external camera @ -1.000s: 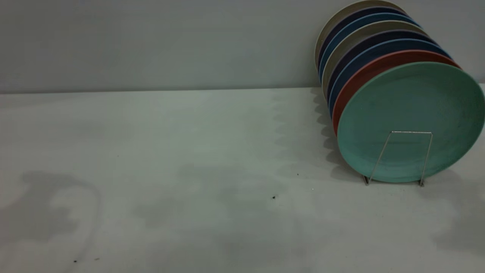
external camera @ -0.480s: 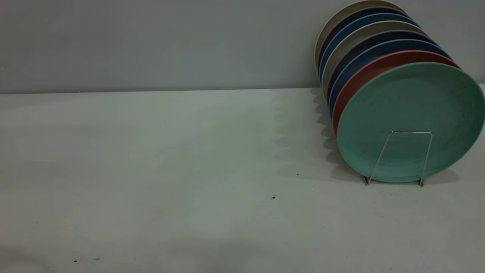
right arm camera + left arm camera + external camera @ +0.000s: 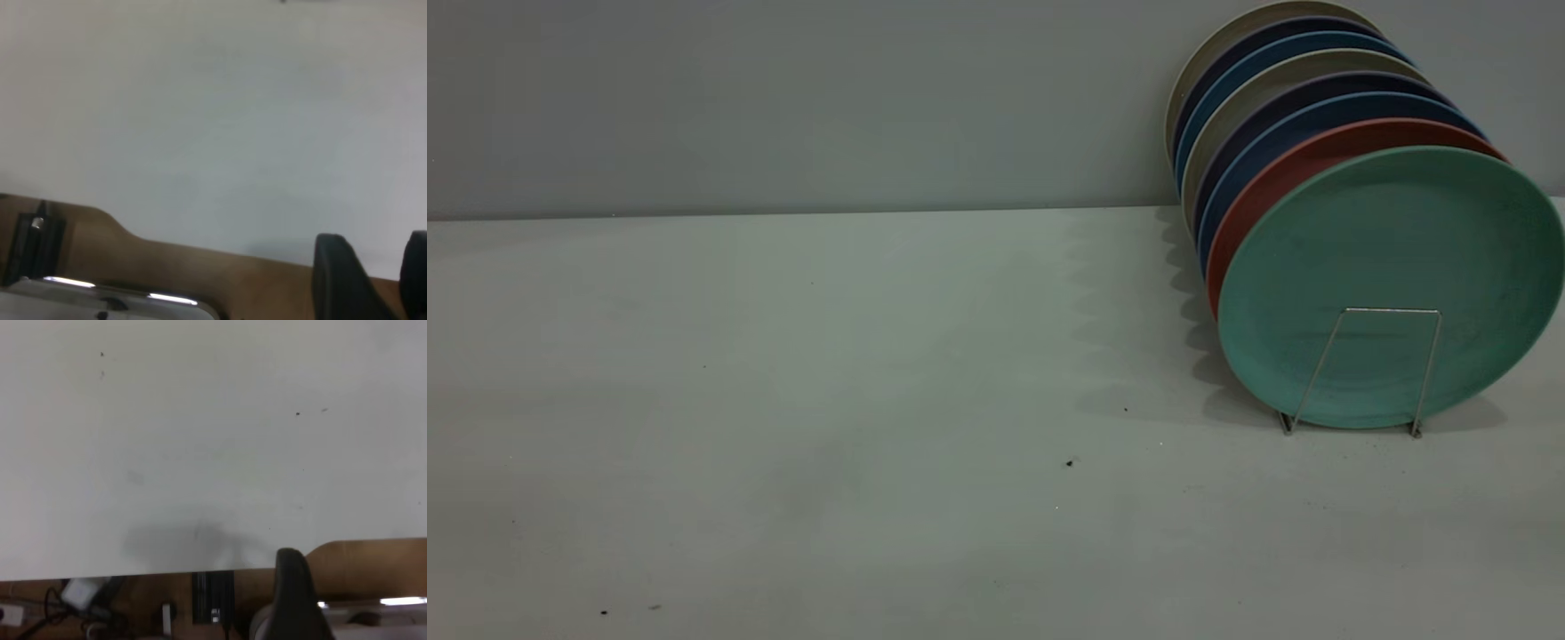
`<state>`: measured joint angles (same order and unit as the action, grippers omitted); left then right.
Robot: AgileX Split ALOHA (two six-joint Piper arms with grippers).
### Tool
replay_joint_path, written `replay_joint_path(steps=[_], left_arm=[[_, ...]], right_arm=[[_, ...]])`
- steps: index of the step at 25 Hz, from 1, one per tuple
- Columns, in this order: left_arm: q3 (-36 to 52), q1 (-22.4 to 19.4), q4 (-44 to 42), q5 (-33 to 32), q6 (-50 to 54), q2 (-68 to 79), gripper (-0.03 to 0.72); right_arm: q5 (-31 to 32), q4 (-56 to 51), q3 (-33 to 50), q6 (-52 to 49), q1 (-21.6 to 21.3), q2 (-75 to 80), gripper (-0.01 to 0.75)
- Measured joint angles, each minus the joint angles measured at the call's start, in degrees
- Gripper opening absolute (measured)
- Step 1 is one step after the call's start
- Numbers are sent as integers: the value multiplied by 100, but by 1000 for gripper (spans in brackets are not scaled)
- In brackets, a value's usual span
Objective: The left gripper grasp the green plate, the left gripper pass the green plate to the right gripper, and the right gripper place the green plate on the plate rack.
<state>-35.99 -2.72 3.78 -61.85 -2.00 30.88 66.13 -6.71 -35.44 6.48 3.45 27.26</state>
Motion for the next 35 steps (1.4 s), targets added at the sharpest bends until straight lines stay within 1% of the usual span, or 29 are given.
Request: replay_joint_path(steps=[7, 13, 17, 24, 35], left_arm=[[638, 0, -11, -138, -24, -1284, 516], [683, 0, -5, -125, -267, -1799, 516], [708, 28, 94, -126, -281, -1836, 516], [808, 245, 58, -191, -283, -1836, 516], [810, 244, 28, -191, -282, -1836, 516]], right_arm=[[-105, 126, 620, 550, 0, -1181, 241], [-113, 228, 796, 594, 0, -2103, 241], [-113, 228, 796, 594, 0, -2175, 241], [-113, 233, 796, 588, 0, -2175, 241], [-113, 234, 796, 585, 0, -2175, 241]])
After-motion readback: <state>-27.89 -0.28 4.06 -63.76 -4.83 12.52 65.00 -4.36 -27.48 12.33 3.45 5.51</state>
